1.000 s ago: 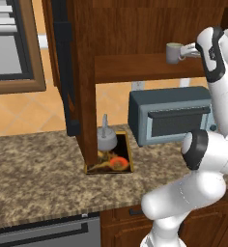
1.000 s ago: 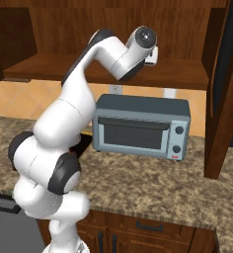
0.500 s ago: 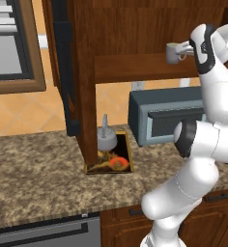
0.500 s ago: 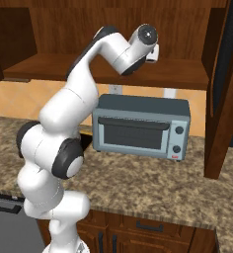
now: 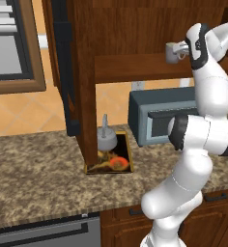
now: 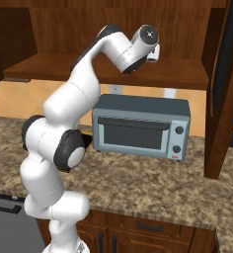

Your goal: Pick the kettle from the counter and place it on the tray. Then pick the mug from the cabinet and place it on the tray. Then close the cabinet doors.

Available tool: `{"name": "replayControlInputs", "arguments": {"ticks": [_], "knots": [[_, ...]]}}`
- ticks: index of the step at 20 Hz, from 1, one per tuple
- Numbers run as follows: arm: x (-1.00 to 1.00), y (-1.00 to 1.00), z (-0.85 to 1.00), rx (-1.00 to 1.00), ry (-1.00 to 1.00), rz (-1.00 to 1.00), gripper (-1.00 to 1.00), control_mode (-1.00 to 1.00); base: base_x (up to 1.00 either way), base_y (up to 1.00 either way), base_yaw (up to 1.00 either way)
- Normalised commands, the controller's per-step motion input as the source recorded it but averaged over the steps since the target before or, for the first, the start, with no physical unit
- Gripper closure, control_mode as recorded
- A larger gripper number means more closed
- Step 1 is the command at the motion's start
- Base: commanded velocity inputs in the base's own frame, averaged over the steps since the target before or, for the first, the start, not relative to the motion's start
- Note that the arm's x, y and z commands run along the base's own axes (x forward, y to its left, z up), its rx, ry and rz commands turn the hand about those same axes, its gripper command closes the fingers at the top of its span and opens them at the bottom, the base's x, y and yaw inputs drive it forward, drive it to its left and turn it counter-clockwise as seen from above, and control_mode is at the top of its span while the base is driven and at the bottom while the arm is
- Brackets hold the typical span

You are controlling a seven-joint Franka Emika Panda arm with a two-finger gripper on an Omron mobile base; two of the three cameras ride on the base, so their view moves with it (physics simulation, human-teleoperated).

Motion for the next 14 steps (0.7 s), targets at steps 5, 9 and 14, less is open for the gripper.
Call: {"name": "replayControlInputs", "arguments": {"ticks": [5, 9, 14], "knots": [[0.00, 0.00, 0.00, 0.00, -0.02, 0.00, 1.00, -1.00, 0.00, 0.00, 0.00], [0.00, 0.00, 0.00, 0.00, -0.05, 0.00, 1.00, -1.00, 0.00, 0.00, 0.00], [-0.02, 0.00, -0.01, 0.00, -0.06, 0.00, 1.00, -1.00, 0.00, 0.00, 0.00]]}}
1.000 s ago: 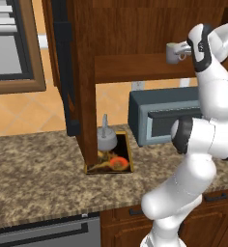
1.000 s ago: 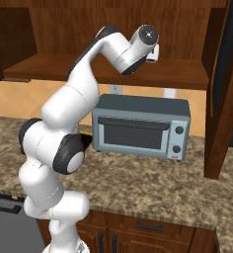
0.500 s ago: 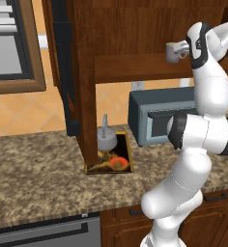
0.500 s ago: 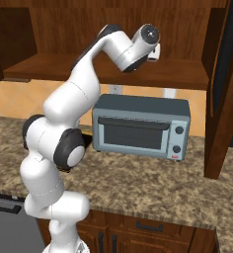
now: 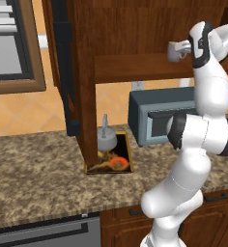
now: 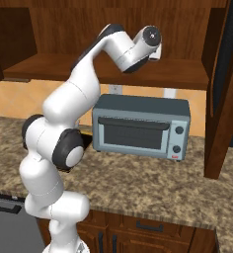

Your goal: Pick the kettle from the counter and place it on the tray. Then pick the mug from the cabinet and place it on the tray. Then close the cabinet doors.

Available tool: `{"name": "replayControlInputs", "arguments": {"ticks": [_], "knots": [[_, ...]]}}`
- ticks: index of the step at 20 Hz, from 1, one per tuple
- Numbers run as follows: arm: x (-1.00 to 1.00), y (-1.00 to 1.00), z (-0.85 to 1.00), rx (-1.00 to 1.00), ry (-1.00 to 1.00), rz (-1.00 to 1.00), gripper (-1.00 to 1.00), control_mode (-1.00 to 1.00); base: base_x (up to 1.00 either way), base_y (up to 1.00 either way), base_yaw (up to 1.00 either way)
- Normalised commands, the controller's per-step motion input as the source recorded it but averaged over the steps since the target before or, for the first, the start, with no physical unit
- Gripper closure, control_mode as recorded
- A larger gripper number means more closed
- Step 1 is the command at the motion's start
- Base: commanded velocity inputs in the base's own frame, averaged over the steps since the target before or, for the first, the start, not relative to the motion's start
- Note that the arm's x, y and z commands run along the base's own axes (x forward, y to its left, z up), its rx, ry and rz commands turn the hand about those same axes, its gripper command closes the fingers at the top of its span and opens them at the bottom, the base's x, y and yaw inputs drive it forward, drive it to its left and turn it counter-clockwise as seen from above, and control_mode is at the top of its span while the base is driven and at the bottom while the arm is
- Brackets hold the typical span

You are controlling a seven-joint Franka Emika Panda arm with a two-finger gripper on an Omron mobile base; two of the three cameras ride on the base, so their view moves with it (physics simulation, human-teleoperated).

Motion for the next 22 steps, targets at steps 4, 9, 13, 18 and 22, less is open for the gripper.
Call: {"name": "replayControlInputs", "arguments": {"ticks": [4, 9, 13, 18, 22], "knots": [[-0.01, 0.00, 0.00, 0.00, -0.07, 0.00, 1.00, -1.00, 0.00, 0.00, 0.00], [-0.48, 0.00, 0.04, 0.02, -0.11, 0.00, 1.00, -1.00, 0.00, 0.00, 0.00], [-0.82, 0.01, 0.01, 0.01, -0.06, 0.00, 1.00, -1.00, 0.00, 0.00, 0.00], [-0.89, 0.12, 0.00, 0.00, -0.01, 0.00, 1.00, -1.00, 0.00, 0.00, 0.00], [-0.95, 0.28, -0.08, 0.00, -0.04, 0.00, 1.00, -1.00, 0.00, 0.00, 0.00]]}}
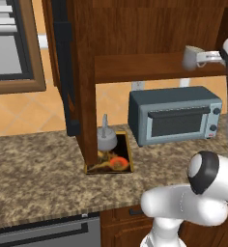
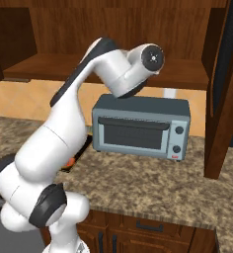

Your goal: Pick the kettle from the counter and place it on the tray. Then pick the mug from the cabinet and place it on the tray. Then close the cabinet doors.

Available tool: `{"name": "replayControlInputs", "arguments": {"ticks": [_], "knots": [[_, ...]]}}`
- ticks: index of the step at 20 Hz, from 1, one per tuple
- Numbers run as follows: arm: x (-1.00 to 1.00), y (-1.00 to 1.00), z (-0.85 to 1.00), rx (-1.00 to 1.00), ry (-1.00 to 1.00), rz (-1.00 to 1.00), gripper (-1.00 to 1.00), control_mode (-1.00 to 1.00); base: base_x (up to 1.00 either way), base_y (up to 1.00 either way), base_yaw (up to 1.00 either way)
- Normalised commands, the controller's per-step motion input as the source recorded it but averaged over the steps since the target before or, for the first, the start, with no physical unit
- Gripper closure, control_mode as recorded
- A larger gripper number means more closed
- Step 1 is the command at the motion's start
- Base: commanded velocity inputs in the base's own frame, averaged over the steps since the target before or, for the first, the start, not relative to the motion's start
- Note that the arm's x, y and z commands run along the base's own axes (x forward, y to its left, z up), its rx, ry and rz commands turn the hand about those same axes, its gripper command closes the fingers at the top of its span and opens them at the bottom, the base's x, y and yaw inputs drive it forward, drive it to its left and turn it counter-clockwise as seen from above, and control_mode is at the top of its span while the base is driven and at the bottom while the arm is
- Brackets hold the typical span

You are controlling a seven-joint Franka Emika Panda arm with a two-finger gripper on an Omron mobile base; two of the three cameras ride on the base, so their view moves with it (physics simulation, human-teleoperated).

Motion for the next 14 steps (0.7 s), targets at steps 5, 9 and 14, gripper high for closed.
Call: {"name": "replayControlInputs", "arguments": {"ticks": [5, 9, 14], "knots": [[-0.99, 0.36, -0.19, 0.00, -0.06, 0.00, 1.00, -1.00, 0.00, 0.00, 0.00], [-0.98, 0.40, -0.32, 0.00, -0.02, 0.00, 1.00, -1.00, 0.00, 0.00, 0.00], [-0.90, 0.52, -0.40, 0.00, 0.00, 0.01, 1.00, -1.00, 0.00, 0.00, 0.00]]}}
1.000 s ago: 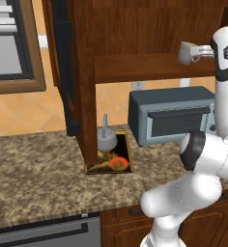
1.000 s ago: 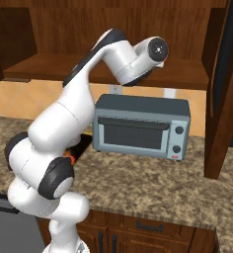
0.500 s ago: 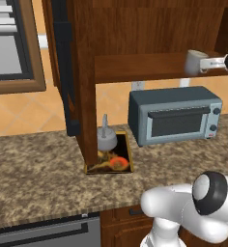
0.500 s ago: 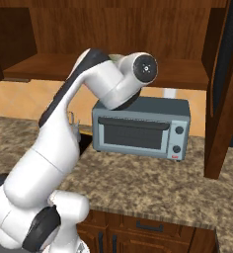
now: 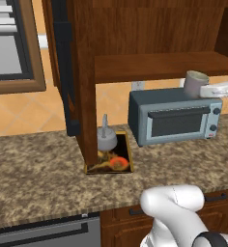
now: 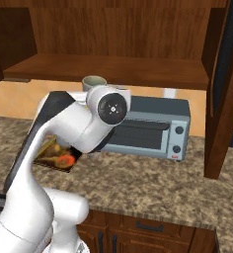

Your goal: Pick the kettle from the counter and place it on the tray. Then pick the mug from the cabinet and place it on the tray. Then close the cabinet doors.

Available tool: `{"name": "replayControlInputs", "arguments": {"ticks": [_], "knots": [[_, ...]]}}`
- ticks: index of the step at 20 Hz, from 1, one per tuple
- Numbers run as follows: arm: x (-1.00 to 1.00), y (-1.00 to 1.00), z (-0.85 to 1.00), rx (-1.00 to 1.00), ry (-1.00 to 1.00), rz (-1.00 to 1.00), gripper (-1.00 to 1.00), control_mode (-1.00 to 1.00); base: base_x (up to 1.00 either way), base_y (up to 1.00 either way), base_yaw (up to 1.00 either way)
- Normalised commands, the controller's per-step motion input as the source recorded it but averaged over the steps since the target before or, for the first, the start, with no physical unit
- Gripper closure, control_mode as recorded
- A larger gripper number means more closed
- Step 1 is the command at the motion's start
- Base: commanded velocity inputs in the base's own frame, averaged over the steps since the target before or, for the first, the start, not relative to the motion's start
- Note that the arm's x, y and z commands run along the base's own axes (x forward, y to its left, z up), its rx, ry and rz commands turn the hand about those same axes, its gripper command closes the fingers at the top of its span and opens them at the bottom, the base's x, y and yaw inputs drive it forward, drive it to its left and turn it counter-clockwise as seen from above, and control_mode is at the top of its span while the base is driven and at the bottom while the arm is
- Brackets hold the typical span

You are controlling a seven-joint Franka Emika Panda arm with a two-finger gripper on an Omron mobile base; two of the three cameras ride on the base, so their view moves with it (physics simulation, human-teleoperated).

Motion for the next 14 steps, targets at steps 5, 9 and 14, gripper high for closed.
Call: {"name": "replayControlInputs", "arguments": {"ticks": [5, 9, 14], "knots": [[-0.75, 0.62, -0.47, 0.00, 0.04, 0.13, 1.00, -1.00, 0.00, 0.00, 0.00], [-0.63, 0.61, -0.55, -0.01, 0.07, 0.21, 1.00, -1.00, 0.00, 0.00, 0.00], [-0.38, 0.54, -0.59, 0.00, 0.14, 0.26, 1.00, -1.00, 0.00, 0.00, 0.00]]}}
